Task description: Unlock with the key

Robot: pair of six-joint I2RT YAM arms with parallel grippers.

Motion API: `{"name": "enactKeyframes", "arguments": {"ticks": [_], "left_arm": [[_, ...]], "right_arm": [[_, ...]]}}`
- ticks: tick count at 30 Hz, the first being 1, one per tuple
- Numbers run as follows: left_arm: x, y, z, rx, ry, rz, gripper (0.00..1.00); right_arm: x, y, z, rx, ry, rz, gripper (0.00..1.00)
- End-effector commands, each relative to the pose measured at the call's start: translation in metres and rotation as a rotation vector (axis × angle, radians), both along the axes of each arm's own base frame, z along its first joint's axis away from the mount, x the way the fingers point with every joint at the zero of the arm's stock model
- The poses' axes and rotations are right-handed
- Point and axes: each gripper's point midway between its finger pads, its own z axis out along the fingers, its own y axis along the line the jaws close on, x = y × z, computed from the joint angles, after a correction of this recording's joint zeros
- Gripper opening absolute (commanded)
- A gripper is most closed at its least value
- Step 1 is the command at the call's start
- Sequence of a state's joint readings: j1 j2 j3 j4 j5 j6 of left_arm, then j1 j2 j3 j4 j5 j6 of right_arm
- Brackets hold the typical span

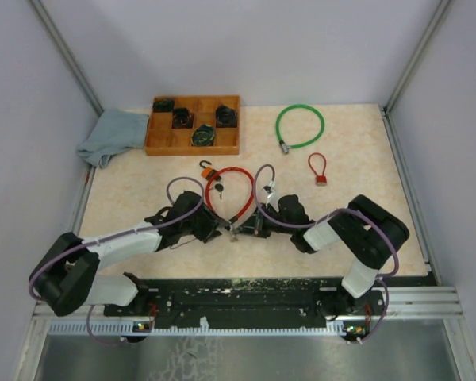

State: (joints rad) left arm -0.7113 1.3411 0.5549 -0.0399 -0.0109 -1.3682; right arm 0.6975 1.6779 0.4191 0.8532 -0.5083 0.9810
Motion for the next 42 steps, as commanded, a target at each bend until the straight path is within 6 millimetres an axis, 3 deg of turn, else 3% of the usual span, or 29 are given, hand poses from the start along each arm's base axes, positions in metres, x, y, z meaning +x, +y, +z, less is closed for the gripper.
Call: {"name": "enactKeyframes", "arguments": {"ticks": [1, 10, 14, 21, 27, 35, 42], "left_arm": [[-0.014, -0.014, 0.03, -0.145, -0.055, -0.085, 0.57], [-0.013, 0.007, 0.025, -0.216, -0.113, -0.008, 0.83], [0.002, 0.012, 0.037, -0.305, -0.217, 0.028, 0.86], [0.024, 0.013, 0.046, -0.316, -0.294, 0.035, 0.86], [0.036, 0.008, 0.036, -0.31, -0.26, 0.035, 0.84], [0.04, -0.006, 0.034, -0.389, -0.283, -0.022, 0.65], [0.039, -0.016, 0.04, -0.445, -0.307, -0.082, 0.26]], "right_arm": [[0.038, 0.007, 0.052, 0.172, -0.167, -0.117, 0.0], [0.032, 0.012, 0.055, 0.223, -0.131, -0.086, 0.0], [0.03, 0.012, 0.055, 0.229, -0.119, -0.086, 0.0], [0.027, 0.011, 0.054, 0.234, -0.108, -0.081, 0.0], [0.026, 0.011, 0.056, 0.244, -0.104, -0.076, 0.0], [0.024, 0.013, 0.053, 0.249, -0.089, -0.066, 0.0], [0.025, 0.014, 0.049, 0.234, -0.093, -0.059, 0.0]]}}
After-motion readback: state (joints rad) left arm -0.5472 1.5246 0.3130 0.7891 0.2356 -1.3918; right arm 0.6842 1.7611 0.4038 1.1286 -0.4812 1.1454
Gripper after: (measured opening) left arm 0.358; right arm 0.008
